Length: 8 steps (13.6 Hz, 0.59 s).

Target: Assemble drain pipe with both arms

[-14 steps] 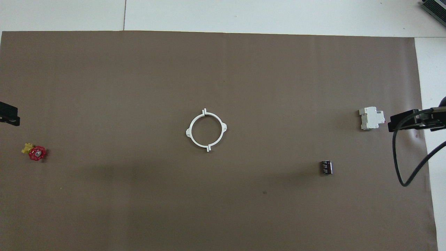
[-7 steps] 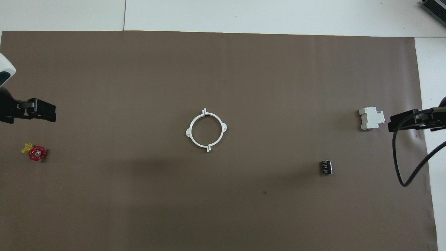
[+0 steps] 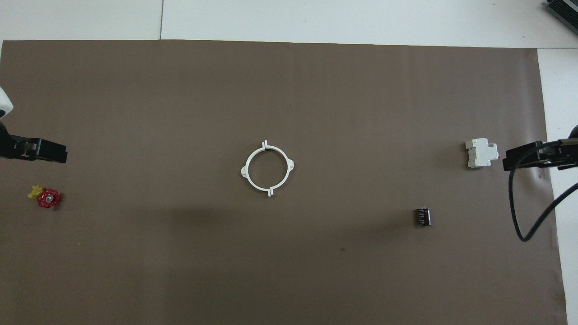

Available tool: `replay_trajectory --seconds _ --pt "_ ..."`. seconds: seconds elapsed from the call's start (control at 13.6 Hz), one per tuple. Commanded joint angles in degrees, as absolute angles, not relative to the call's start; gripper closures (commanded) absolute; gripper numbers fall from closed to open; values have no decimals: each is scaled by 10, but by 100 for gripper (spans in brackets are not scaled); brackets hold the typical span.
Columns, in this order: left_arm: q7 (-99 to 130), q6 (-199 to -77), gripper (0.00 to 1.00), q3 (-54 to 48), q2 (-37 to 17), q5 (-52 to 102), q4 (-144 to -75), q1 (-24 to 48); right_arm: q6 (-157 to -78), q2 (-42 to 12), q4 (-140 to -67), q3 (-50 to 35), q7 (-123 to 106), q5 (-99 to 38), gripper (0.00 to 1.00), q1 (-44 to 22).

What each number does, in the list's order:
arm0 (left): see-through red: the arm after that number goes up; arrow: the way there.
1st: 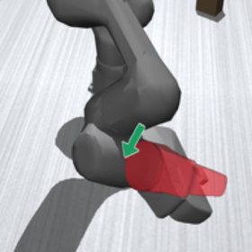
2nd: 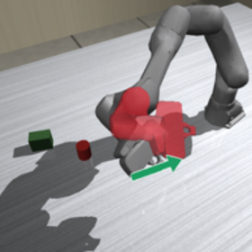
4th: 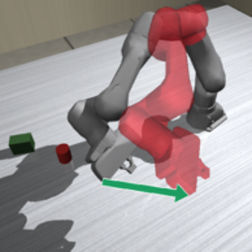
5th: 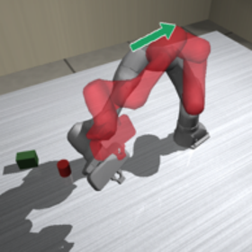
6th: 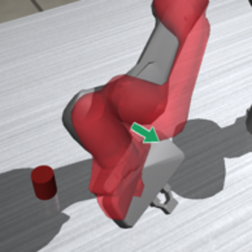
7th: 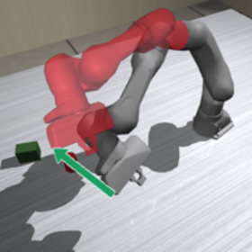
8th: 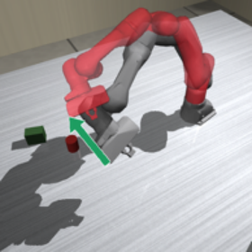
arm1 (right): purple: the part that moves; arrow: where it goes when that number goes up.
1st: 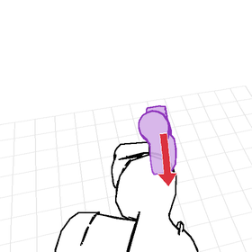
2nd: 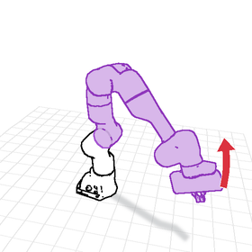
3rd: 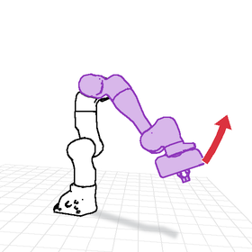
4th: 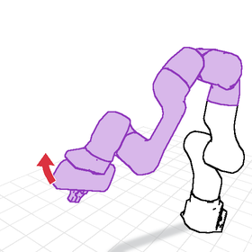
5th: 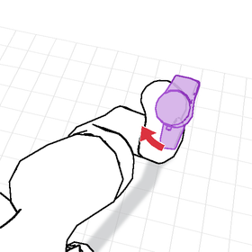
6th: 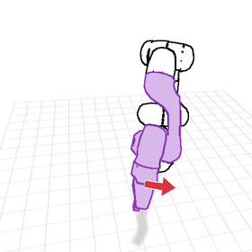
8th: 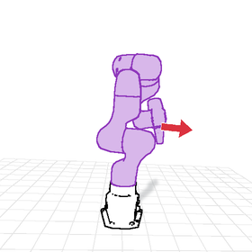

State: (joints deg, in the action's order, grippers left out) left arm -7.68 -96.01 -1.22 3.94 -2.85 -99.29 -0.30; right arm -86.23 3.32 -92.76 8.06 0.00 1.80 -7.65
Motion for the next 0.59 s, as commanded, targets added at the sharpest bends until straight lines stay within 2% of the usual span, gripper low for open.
replay_trajectory --seconds 0.0,0.51 --pt "-25 -963 0 32 46 -17 -994 47 -867 40 -933 80 -6 9 0 -73" --pt "3 -965 0 4 46 -17 -996 34 -867 40 -933 80 -6 9 0 -73"
